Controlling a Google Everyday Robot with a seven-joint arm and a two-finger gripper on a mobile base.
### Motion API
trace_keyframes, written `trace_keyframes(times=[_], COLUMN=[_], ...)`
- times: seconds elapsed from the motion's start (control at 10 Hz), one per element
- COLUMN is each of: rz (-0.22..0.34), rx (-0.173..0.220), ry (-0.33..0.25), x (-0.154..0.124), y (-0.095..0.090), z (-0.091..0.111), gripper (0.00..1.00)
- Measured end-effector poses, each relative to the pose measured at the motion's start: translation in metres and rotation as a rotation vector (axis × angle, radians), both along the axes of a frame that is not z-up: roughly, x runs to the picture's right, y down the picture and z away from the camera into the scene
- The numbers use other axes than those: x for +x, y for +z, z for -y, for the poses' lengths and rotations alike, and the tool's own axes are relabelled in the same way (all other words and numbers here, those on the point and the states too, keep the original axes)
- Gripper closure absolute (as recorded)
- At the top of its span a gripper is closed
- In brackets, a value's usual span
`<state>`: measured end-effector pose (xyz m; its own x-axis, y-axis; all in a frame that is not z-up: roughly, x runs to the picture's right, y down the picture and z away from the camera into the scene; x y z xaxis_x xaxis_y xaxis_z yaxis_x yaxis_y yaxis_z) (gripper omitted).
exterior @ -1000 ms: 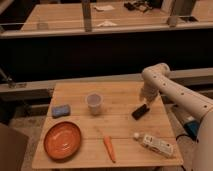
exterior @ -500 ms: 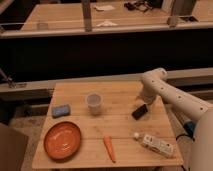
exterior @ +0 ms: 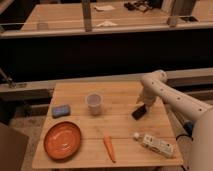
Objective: Place the eraser in the ceramic cup
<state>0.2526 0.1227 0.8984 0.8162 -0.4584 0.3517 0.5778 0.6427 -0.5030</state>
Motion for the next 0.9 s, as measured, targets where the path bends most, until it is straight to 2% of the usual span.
trace_keyframes(times=[0.1,0.4,0.5,0.6,0.8,0.9], rz=[-0.007,-0.012,-0.010,-0.006,-0.001,0.001], rx=[0.008,0.020,0.027,0.032,0.030,0.029], ry=[-0.005,-0.006,-0.005,-0.012,-0.016,-0.016], x=[0.006,0.008,0.006,0.007,0.008,0.008], y=[-0.005,-0.017,-0.020,-0.027,-0.045,-0.047], z=[0.003,0.010,0.016,0.026,0.041,0.043], gripper=[0.63,0.83,0.85,0.84,0.70,0.68])
